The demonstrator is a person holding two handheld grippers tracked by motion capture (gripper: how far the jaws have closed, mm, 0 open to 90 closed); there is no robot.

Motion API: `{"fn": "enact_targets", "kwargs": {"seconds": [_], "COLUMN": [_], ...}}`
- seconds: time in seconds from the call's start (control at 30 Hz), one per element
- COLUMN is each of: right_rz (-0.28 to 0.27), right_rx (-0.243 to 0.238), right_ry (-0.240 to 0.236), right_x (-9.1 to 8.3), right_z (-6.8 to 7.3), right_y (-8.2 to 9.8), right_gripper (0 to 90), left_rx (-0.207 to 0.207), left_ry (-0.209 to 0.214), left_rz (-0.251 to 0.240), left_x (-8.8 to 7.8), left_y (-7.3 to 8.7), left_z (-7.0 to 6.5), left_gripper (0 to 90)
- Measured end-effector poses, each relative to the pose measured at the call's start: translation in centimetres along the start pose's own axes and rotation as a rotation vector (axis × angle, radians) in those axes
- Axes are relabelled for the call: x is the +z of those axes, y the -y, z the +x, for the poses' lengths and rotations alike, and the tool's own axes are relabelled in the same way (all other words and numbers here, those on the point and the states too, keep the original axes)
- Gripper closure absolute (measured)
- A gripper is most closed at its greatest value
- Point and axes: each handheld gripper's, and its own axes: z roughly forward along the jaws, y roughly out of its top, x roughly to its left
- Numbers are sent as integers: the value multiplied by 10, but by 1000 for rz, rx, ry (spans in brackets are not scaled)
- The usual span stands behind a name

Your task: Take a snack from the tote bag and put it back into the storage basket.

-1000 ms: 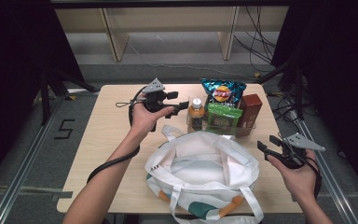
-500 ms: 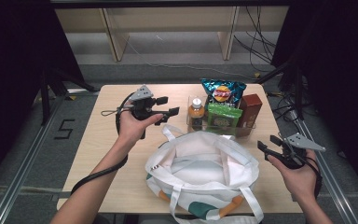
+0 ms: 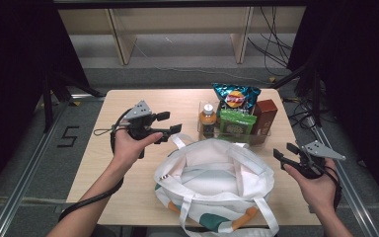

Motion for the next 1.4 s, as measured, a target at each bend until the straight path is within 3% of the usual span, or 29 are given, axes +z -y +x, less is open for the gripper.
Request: {"fn": "enact_targets", "kwargs": {"seconds": [0.03,0.13,0.17,0.27,0.33,0.43,0.63,0.67,0.87,0.9,1.0,1.03,1.13,1.17,1.2,1.23,1.4], "right_rz": [7,-7,14,5,15,6,3,-2,4,12,6,11,5,12,4,11,8], "right_rx": [42,-8,46,24,56,23,49,5,11,36,35,38,30,51,16,46,27], "right_ry": [-3,2,-6,-2,2,3,-13,-3,-3,2,-13,6,1,0,-4,-2,-3], "right_x": [-2,-1,-3,-2,-3,-3,-2,-1,-2,-3,-2,-3,-1,-2,-1,-2,-2], "right_z": [4,1,4,1,4,2,4,0,1,3,3,3,3,5,2,5,2], "right_y": [0,0,-1,0,0,0,0,0,0,0,0,0,0,0,0,0,1], "right_gripper": [431,431,431,430,429,429,428,428,427,427,428,427,427,427,427,427,426], "left_rx": [4,2,6,15,18,12,24,19,0,-9,-15,-15,-18,-14,-12,-19,-23], "left_ry": [-3,-7,-7,7,0,-1,-18,-19,-15,-16,-16,-15,-20,-21,-22,-22,-7], "left_rz": [0,8,11,14,20,24,17,15,-8,-15,-16,-18,-27,-29,-30,-36,-33], "left_x": [-2,-8,-9,-16,-20,-25,-35,-36,-42,-43,-45,-46,-48,-48,-49,-48,-46], "left_y": [1,6,7,11,15,22,36,37,47,50,58,61,67,68,70,72,77], "left_z": [-1,-3,-3,-5,-6,-9,-17,-19,-23,-25,-30,-31,-34,-34,-35,-35,-39], "left_gripper": [294,294,294,290,289,289,300,300,298,298,298,298,297,295,293,292,284]}}
